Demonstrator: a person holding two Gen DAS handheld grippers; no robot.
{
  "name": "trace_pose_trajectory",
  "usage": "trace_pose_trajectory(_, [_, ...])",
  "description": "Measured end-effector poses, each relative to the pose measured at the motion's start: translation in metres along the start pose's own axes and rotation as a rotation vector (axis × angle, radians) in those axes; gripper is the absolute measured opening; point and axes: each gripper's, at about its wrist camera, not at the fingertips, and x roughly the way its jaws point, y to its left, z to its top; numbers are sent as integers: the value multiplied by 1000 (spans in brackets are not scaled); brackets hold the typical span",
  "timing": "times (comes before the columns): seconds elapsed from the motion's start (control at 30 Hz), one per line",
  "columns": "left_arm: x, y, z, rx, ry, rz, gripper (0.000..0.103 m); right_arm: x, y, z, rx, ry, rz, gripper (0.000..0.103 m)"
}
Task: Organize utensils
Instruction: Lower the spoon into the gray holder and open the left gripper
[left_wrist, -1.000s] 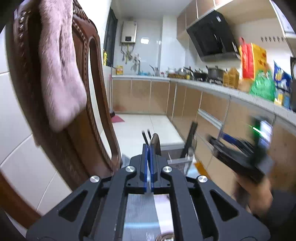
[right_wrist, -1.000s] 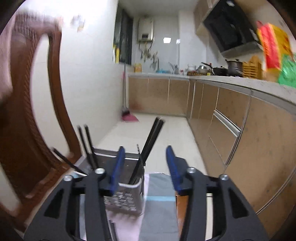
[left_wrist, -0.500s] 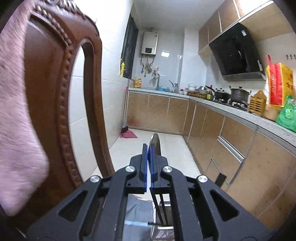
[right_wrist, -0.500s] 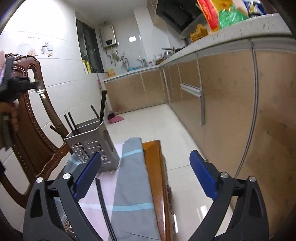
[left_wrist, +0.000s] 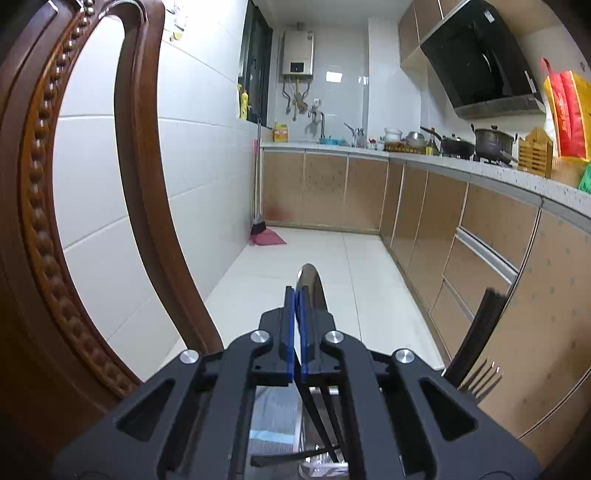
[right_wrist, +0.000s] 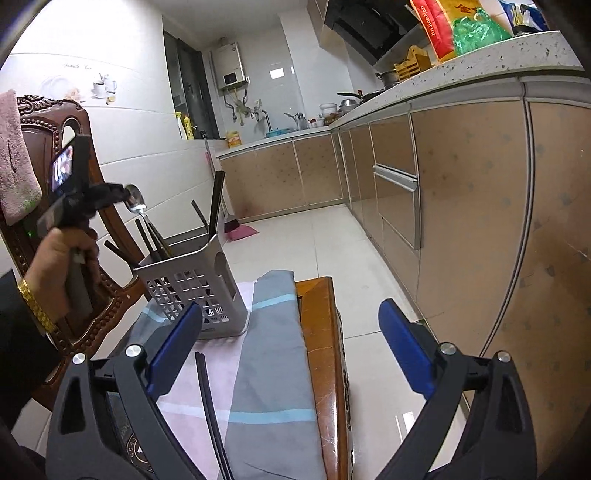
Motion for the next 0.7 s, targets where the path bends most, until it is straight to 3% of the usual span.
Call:
trace_pose_trajectory(0.2, [-14,12,10,-77,-36,-30,2,0,2,-1,-5,4,8,94])
trace_pose_trajectory(0.47, [-34,23,40,-74,-120,23,2,6,-2,-3,15,26,17,94])
trace_pose_trajectory(0.7, [-13,17,17,-35,-53,48,2,5,0,-3,5,21,17,94])
